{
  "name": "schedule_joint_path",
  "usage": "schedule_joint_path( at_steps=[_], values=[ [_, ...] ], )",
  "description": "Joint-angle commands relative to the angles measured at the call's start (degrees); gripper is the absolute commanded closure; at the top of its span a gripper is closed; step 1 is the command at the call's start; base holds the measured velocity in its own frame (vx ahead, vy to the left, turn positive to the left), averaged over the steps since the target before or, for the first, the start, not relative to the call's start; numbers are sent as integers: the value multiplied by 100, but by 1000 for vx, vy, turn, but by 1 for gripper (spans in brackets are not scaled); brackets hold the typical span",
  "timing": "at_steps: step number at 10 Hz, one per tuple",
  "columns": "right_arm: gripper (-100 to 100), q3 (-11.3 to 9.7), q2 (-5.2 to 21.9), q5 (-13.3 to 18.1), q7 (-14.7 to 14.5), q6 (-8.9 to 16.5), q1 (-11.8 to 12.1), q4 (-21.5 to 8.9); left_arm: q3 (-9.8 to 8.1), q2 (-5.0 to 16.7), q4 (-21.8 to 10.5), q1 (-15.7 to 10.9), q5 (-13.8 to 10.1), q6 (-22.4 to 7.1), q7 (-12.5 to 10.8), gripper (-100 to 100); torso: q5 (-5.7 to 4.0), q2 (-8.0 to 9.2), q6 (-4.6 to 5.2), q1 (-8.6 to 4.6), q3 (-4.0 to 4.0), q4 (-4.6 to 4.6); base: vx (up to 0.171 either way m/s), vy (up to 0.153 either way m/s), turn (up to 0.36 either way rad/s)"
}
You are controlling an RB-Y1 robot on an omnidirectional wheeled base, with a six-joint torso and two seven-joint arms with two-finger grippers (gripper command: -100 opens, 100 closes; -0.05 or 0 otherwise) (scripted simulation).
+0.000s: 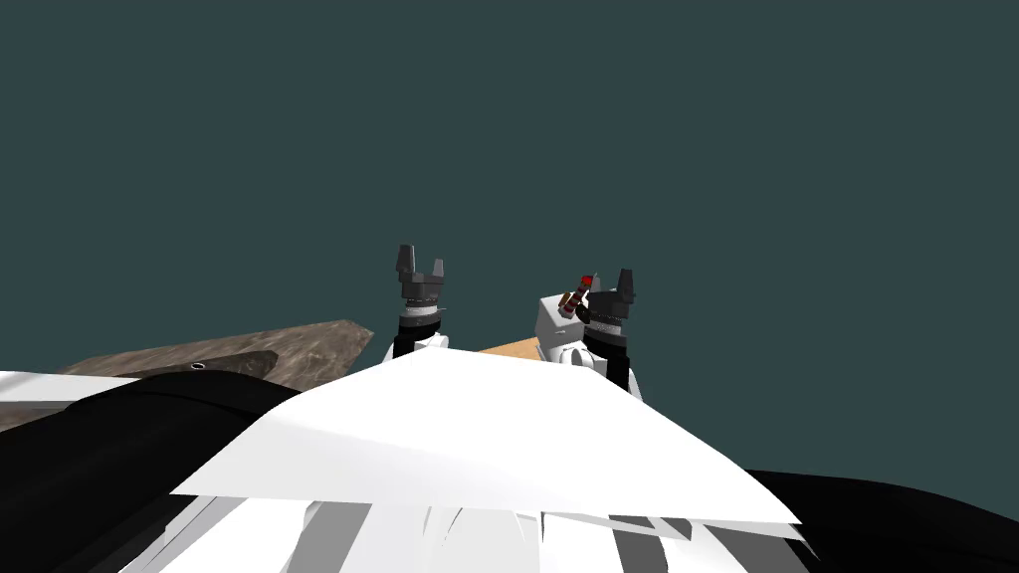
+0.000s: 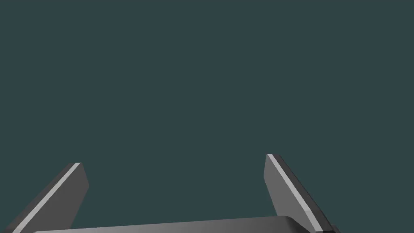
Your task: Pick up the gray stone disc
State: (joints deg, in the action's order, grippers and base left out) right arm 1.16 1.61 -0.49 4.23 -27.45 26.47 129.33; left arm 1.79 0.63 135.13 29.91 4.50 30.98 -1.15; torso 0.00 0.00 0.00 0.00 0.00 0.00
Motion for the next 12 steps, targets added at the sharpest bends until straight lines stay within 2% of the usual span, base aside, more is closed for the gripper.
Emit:
schedule_joint_path(
  at_steps=[1,6,7,9,10,12],
  values=[
    [-100,-34,262,18,19,12,65,-81,0,0,0,0,0,0,0,0,0,0,0,0,0,0,-29,-6,82],
    [-100,-205,1088,104,91,58,387,-411,0,0,0,-1,0,0,0,0,-1,33,-1,-6,19,7,-75,-9,97],
    [-100,-205,1150,104,91,58,387,-411,0,0,0,-1,0,0,0,0,-1,36,0,-6,21,8,-62,-2,53],
    [-100,-305,1555,154,128,82,575,-580,0,0,0,-1,0,0,0,0,-1,26,-1,-3,15,6,-72,1,120],
    [-100,-305,1608,154,128,82,575,-580,0,0,0,-1,0,0,0,0,-1,31,0,-4,18,7,-64,-5,45],
    [-100,-414,1996,210,169,108,785,-761,0,0,0,-1,0,0,0,0,-1,31,0,-3,18,7,-102,11,124]
  ],
)
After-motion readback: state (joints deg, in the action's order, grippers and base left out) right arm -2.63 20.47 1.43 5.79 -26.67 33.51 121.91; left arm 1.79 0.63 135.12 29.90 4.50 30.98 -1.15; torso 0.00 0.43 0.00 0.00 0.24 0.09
